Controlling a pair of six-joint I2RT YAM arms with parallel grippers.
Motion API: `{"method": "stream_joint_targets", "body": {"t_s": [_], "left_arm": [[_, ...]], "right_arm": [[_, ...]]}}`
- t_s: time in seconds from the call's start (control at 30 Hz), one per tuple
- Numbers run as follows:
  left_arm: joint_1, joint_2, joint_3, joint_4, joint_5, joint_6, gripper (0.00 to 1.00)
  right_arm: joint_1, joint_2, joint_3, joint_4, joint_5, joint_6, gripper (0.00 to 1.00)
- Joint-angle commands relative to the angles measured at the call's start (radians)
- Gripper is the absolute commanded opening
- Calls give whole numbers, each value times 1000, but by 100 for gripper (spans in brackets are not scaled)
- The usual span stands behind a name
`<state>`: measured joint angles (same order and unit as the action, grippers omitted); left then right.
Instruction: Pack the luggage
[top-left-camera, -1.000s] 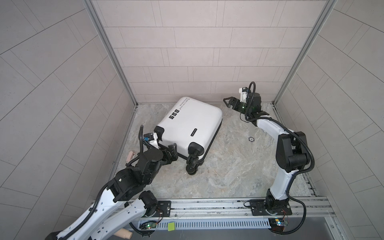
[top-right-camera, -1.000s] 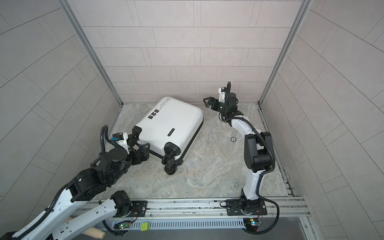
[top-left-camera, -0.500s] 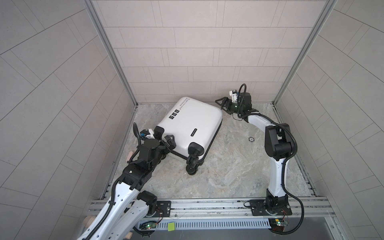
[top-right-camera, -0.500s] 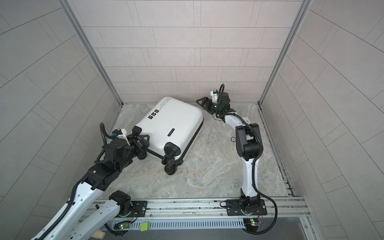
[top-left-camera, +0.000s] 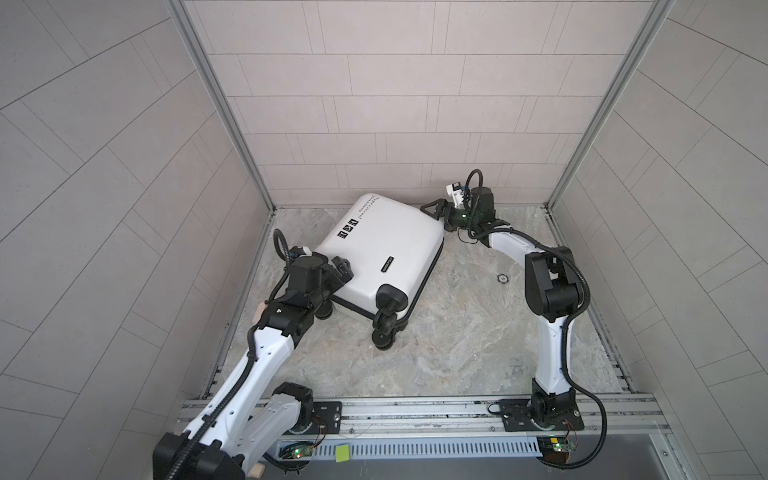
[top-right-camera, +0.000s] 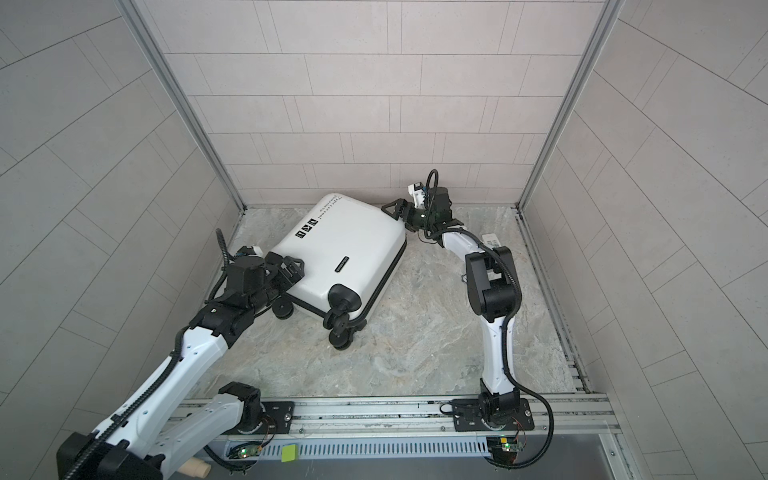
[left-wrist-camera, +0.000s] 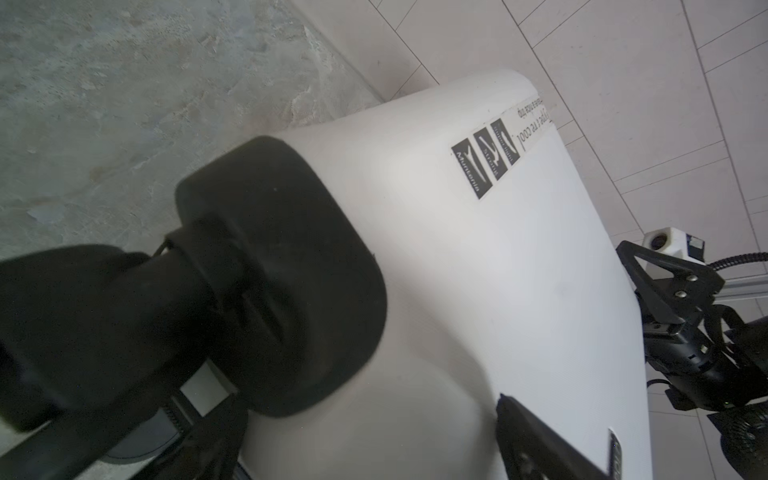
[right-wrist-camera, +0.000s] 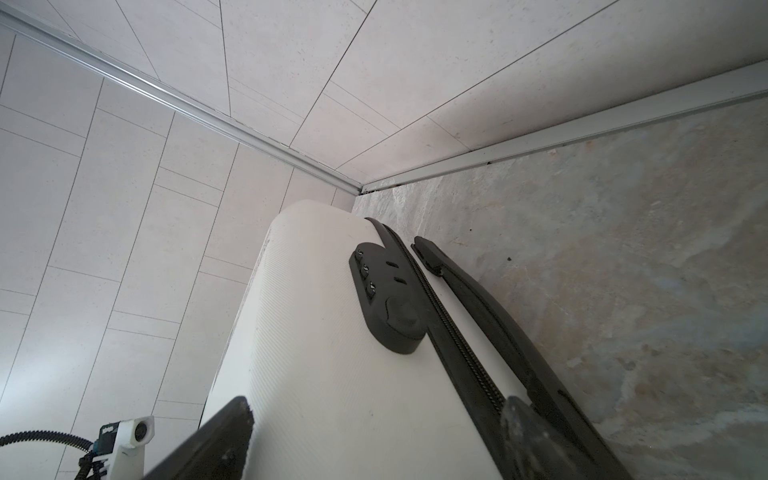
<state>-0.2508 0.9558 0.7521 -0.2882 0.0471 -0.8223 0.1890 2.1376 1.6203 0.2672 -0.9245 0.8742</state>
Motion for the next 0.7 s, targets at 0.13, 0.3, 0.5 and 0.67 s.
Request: {"method": "stream_joint_targets", "body": {"t_s": [0.13,0.3,0.5,0.67], "left_arm": [[15,70,86,41,102,118,100],[25,108,104,56,179,173,100],[40,151,128,60,229,208,100],[40,229,167,109,278,211,100]], "right_arm": [[63,-109,-148,21,-75,-55,93],[85,-216,-213,-127,-71,-197,92],[95,-331,-286,-287,-42,-323,91],[95,-418,-386,-360,4,-383,91]]}}
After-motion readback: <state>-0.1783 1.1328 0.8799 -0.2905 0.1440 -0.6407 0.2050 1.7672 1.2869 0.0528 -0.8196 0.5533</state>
